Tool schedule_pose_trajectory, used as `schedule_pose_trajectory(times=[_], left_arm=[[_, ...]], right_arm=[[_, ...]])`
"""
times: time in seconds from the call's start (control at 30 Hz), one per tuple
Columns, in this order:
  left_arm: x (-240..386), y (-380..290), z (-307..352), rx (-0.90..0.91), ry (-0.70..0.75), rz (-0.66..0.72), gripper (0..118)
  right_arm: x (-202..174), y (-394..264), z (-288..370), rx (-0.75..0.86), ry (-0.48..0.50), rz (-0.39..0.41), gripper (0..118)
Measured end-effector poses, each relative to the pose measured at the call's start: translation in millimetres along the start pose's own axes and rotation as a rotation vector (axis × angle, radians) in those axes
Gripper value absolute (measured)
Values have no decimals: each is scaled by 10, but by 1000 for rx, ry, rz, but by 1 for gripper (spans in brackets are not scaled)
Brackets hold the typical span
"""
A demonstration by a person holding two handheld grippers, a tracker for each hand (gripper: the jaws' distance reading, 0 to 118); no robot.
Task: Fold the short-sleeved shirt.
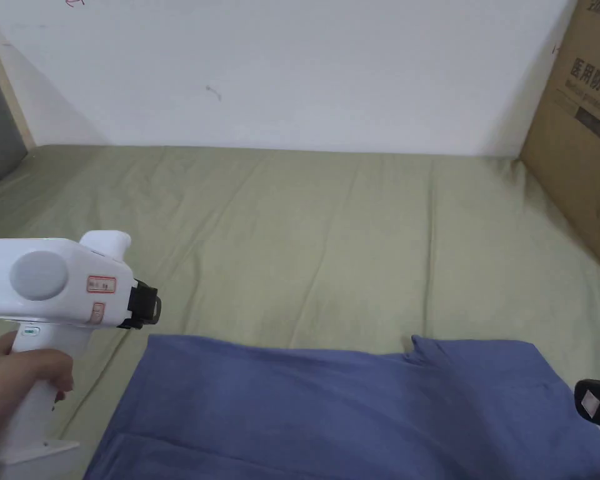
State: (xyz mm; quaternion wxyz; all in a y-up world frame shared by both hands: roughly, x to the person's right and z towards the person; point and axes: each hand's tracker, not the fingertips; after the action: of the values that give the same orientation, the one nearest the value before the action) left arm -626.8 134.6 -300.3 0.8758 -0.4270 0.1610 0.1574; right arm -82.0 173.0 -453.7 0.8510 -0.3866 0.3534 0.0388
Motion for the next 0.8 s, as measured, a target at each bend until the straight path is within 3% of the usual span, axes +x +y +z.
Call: schedule_pose_trajectory(times=[0.1, 0.13, 0.37, 0.47, 0.5, 0.57, 0.63, 0.67, 0.7, 0.73, 0.8], left_arm=[[-162, 39, -479, -103, 32, 1, 105], [-199, 24, -623, -123, 41, 8, 113], [-400, -54, -1239, -158, 87, 42, 112], [-337, -133, -1308, -192, -11, -17, 112], [-322, -169, -1316, -204, -36, -28, 109], [-230, -203, -1256, -199, 50, -98, 103], [-238, -188, -1124, -168, 17, -78, 85], [-207, -171, -1062, -142, 16, -67, 67], [-209, -163, -994, -122, 11, -64, 32], [-199, -161, -908, -100, -31, -54, 4], [-110, -171, -729, -51, -9, -73, 4]], right_arm=[[80, -16, -136, -33, 7, -42, 0], [116, -26, -191, -45, 6, -54, 0], [268, -164, -408, -112, -34, -76, 0], [314, -211, -465, -132, -41, -81, 0], [326, -216, -480, -134, -43, -85, 0], [359, -216, -504, -133, -27, -112, 0], [381, -216, -534, -121, -1, -122, 0], [383, -211, -557, -117, -4, -122, 0], [391, -202, -575, -114, -7, -125, 0], [418, -180, -609, -110, -12, -134, 0], [535, -88, -705, -107, 5, -182, 0]])
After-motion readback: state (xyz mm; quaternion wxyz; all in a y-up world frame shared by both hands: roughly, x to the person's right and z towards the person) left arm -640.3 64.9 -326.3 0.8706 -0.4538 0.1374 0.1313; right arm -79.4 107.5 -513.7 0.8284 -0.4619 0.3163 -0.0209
